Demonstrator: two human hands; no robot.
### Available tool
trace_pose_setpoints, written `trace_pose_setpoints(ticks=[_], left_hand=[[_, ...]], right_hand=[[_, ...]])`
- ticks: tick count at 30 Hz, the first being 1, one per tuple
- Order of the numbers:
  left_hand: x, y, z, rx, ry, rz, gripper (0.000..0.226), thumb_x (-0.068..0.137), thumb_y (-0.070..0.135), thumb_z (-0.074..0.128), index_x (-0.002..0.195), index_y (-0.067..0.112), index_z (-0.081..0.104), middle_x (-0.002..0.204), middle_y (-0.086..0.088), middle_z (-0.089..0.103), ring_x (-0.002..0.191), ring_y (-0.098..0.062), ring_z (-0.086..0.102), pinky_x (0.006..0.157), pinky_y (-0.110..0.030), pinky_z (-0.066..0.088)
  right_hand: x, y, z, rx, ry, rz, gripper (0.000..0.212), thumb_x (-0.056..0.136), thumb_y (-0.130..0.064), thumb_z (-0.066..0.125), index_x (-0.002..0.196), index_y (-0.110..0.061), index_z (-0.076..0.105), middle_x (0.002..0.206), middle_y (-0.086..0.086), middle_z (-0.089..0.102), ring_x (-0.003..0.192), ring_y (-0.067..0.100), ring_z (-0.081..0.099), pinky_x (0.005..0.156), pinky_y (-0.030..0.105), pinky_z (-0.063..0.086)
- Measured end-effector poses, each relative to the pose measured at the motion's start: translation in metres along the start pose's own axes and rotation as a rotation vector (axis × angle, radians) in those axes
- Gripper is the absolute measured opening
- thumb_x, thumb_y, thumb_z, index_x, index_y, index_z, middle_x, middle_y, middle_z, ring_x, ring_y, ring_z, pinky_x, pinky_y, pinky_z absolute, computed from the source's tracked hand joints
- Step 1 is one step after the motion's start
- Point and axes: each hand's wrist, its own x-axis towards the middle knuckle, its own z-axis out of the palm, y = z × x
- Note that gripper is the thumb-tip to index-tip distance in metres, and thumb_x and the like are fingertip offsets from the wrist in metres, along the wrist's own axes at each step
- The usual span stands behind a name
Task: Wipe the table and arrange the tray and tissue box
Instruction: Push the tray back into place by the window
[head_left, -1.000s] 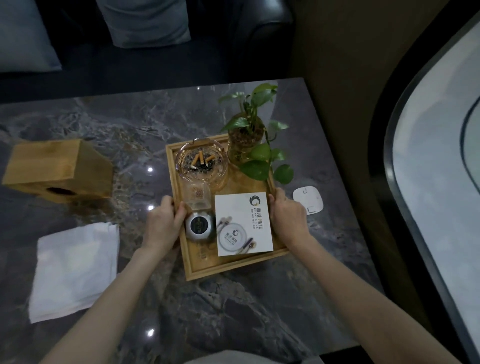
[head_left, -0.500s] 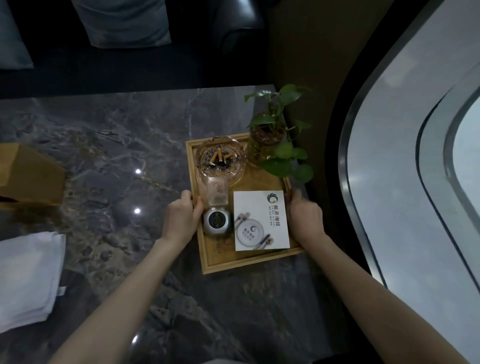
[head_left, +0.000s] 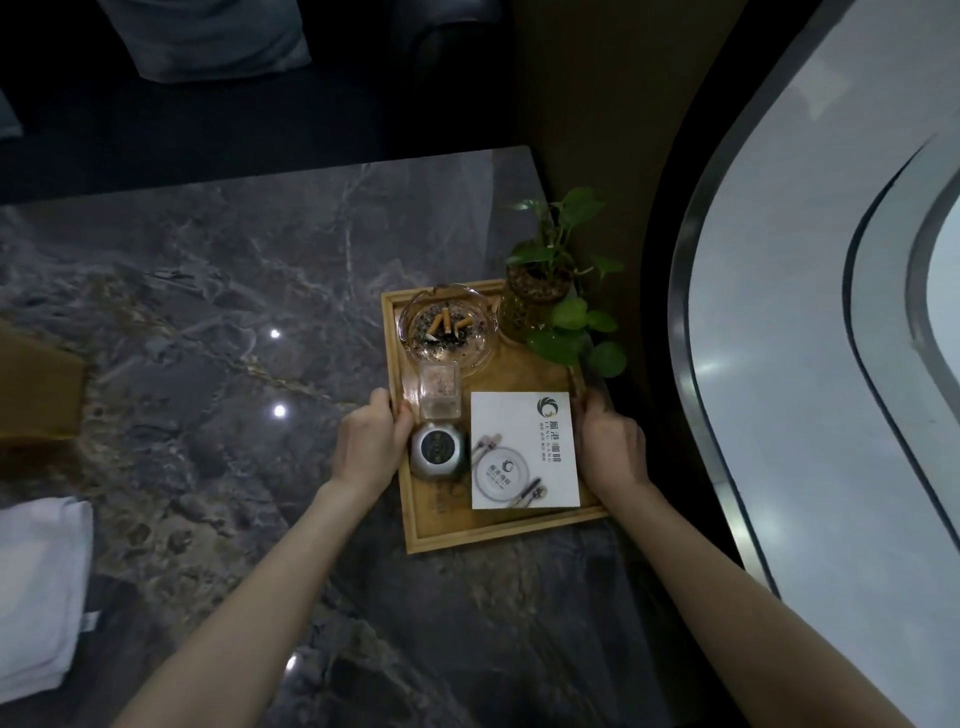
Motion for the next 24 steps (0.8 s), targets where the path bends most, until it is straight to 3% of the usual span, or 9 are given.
trace_pose_setpoints(ticks=[10, 16, 24], left_hand=[[-0.002, 0.001, 0.006, 0.01, -0.001, -0.012, 0.021, 0.092, 0.018, 0.048, 0.084, -0.001, 0.052, 0.074, -0.023, 0.062, 0.063, -0.035, 0.059, 0.057, -0.047, 0.05], [-0.003, 0.001, 0.007, 0.026, -0.004, -0.028, 0.021, 0.092, 0.02, 0.048, 0.086, 0.0, 0.051, 0.077, -0.022, 0.062, 0.065, -0.033, 0.058, 0.055, -0.041, 0.046], [-0.014, 0.003, 0.002, 0.138, 0.004, -0.06, 0.031, 0.093, 0.036, 0.041, 0.094, 0.007, 0.052, 0.084, -0.017, 0.064, 0.073, -0.033, 0.061, 0.066, -0.046, 0.052]], right_hand=[[0.002, 0.005, 0.004, 0.016, 0.017, -0.012, 0.034, 0.099, -0.021, 0.036, 0.119, 0.004, 0.048, 0.089, 0.027, 0.068, 0.081, 0.043, 0.065, 0.064, 0.042, 0.047], [0.002, 0.008, 0.005, 0.005, 0.026, -0.011, 0.029, 0.099, -0.021, 0.039, 0.114, 0.001, 0.05, 0.089, 0.024, 0.068, 0.08, 0.041, 0.065, 0.058, 0.035, 0.038], [-0.003, 0.0, -0.018, 0.151, 0.014, 0.063, 0.03, 0.098, -0.024, 0.039, 0.11, -0.004, 0.056, 0.104, 0.021, 0.063, 0.09, 0.038, 0.061, 0.066, 0.034, 0.041]])
